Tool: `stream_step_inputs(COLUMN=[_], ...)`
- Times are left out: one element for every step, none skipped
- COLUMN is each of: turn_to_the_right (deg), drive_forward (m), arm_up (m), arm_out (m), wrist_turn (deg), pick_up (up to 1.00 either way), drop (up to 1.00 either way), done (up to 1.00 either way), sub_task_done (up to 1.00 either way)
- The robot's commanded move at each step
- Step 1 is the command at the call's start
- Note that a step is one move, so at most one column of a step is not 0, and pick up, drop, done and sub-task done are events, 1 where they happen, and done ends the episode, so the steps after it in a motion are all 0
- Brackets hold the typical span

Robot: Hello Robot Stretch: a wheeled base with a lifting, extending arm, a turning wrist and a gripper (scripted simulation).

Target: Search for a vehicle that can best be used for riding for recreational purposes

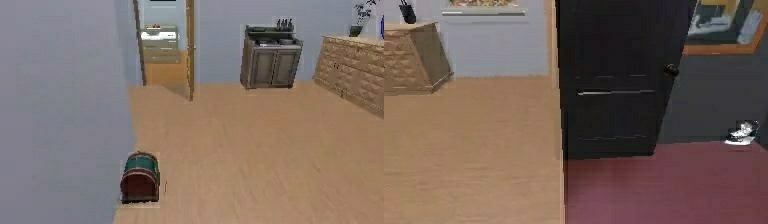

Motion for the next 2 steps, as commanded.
stream_step_inputs(turn_to_the_right=[45.0, 45.0], drive_forward=[0.0, 0.0], arm_up=[0.0, 0.0], arm_out=[0.0, 0.0], wrist_turn=[0.0, 0.0], pick_up=[0.0, 0.0], drop=[0.0, 0.0], done=[0.0, 0.0], sub_task_done=[0.0, 0.0])
